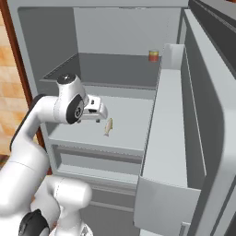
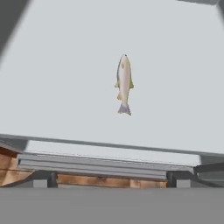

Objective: Take the fish from the fridge and place it on the digital scale on the counter by the fridge. Wait a few seconds for a reading, then move it to the plate on the dining counter.

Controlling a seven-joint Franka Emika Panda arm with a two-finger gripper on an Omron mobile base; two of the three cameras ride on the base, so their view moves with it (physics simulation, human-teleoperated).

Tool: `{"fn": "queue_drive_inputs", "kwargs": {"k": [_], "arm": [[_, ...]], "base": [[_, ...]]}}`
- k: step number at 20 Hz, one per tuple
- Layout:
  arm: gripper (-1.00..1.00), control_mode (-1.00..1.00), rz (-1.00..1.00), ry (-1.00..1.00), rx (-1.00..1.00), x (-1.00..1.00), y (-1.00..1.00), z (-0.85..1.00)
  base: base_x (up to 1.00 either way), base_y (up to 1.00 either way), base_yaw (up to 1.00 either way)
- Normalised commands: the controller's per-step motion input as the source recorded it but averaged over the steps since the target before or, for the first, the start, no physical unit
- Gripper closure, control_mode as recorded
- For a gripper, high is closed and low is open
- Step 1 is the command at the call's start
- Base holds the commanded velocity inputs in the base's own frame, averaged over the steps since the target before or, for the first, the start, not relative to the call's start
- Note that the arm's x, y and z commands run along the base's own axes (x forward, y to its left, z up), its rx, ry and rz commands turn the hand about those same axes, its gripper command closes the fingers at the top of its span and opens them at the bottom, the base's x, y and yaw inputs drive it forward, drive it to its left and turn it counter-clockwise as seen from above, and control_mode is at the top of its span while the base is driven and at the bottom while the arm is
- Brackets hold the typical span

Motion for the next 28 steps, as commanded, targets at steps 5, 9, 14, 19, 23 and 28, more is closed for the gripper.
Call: {"fn": "queue_drive_inputs", "kwargs": {"k": [5,9,14,19,23,28], "arm": [[-1.0,-1.0,0.0,-0.1,0.0,0.19,-0.01,-0.49],[-1.0,-1.0,0.0,-0.08,0.0,0.39,-0.01,-0.42],[-1.0,-1.0,0.0,-0.03,0.0,0.48,-0.07,-0.21],[-1.0,-1.0,0.0,0.0,0.0,0.55,-0.14,-0.14],[-1.0,-1.0,0.0,0.0,0.0,0.6,-0.11,-0.1],[-1.0,-1.0,0.0,0.0,0.01,0.62,-0.06,-0.13]], "base": [[0.0,0.0,0.0],[0.0,0.0,0.0],[0.0,0.0,0.0],[0.0,0.0,0.0],[0.0,0.0,0.0],[0.0,0.0,0.0]]}}
